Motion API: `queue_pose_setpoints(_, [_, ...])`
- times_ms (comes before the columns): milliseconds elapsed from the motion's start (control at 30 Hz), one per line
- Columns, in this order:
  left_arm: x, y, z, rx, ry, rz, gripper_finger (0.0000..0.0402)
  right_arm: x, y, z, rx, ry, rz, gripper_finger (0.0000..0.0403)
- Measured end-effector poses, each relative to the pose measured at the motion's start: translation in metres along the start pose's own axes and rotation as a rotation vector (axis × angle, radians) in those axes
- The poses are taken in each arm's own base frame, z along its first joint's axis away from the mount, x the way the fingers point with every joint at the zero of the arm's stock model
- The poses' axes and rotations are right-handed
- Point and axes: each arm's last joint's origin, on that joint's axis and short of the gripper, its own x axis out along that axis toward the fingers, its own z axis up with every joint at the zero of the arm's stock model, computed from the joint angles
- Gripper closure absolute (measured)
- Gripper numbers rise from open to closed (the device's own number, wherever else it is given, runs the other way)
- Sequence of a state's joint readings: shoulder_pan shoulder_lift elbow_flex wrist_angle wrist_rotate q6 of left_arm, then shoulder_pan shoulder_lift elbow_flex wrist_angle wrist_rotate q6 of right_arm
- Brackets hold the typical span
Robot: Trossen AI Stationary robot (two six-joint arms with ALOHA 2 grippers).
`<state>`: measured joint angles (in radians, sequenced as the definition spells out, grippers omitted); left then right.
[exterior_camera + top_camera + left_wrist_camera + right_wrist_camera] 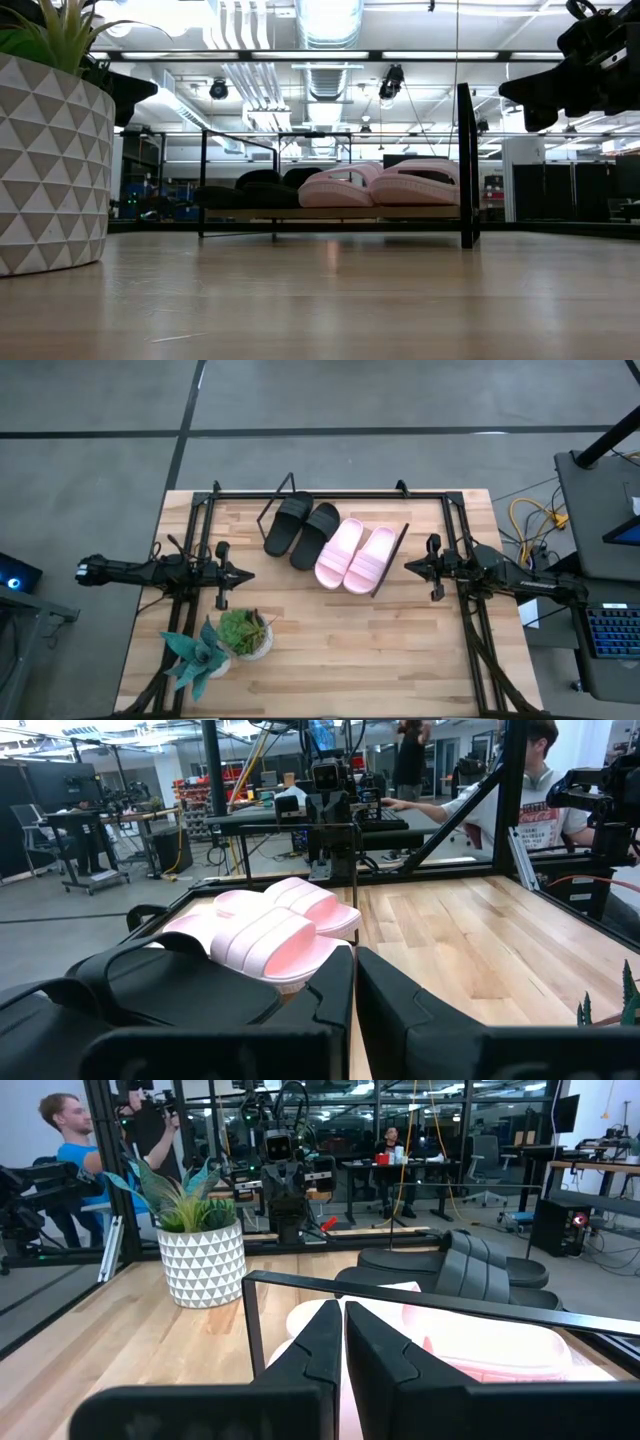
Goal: Pick and place slides into the shelf
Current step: Return to Home Position
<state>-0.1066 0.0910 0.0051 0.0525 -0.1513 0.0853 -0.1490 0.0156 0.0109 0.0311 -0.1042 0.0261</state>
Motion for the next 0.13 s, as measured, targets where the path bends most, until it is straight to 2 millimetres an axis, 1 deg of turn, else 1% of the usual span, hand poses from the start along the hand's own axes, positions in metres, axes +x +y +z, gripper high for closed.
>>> queue_pose_setpoints(133, [0.0000,0.0000,0.0000,0.000,0.000,0.000,0.0402,0.0000,0.0000,-0.0001,0.000,0.001,0.000,0.0394])
